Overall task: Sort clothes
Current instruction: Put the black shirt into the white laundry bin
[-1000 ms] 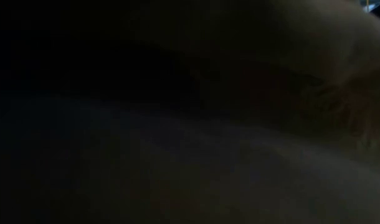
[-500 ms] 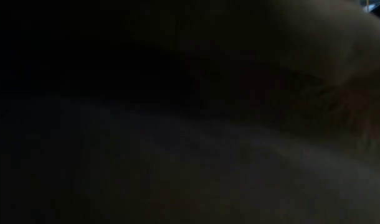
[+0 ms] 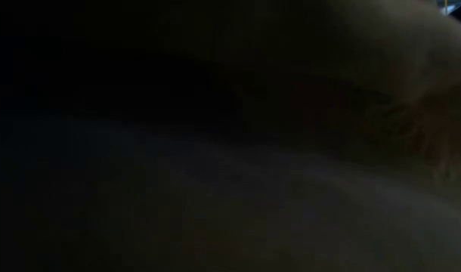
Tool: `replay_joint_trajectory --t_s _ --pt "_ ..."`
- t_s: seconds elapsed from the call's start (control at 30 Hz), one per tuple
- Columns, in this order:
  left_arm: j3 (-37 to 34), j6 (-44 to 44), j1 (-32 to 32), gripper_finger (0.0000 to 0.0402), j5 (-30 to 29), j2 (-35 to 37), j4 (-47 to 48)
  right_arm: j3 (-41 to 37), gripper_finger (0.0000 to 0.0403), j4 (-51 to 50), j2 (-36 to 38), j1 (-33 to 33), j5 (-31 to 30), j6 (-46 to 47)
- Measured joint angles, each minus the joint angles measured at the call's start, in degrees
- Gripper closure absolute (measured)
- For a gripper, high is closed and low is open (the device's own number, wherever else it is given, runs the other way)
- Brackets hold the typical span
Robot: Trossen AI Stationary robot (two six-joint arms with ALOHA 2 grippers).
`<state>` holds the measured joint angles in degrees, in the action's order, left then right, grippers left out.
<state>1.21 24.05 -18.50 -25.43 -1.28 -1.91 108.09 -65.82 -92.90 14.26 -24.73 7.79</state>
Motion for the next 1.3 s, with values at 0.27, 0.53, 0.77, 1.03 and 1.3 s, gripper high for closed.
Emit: replay_joint_trajectory --t_s 0.27,0.53,0.77,1.03,1.3 --pt "0.0 -3.9 0.7 0.04 -1.6 0.0 -0.2 0.0 0.015 4.5 0.0 0.0 0.0 -0.1" --pt "0.0 2.9 1.0 0.04 -1.7 0.0 -0.3 0.0 0.015 12.6 0.0 0.0 0.0 -0.2" --pt "0.0 4.3 1.4 0.04 -2.3 0.0 -0.3 0.0 0.015 19.7 0.0 0.0 7.0 2.2" --pt "0.0 4.6 1.3 0.04 -2.4 0.0 -0.2 0.0 0.015 19.3 0.0 -7.4 8.0 -4.0" --pt "0.0 4.7 1.3 0.04 -2.3 0.0 -0.1 -0.3 0.015 19.9 -0.5 -18.2 5.0 -6.6"
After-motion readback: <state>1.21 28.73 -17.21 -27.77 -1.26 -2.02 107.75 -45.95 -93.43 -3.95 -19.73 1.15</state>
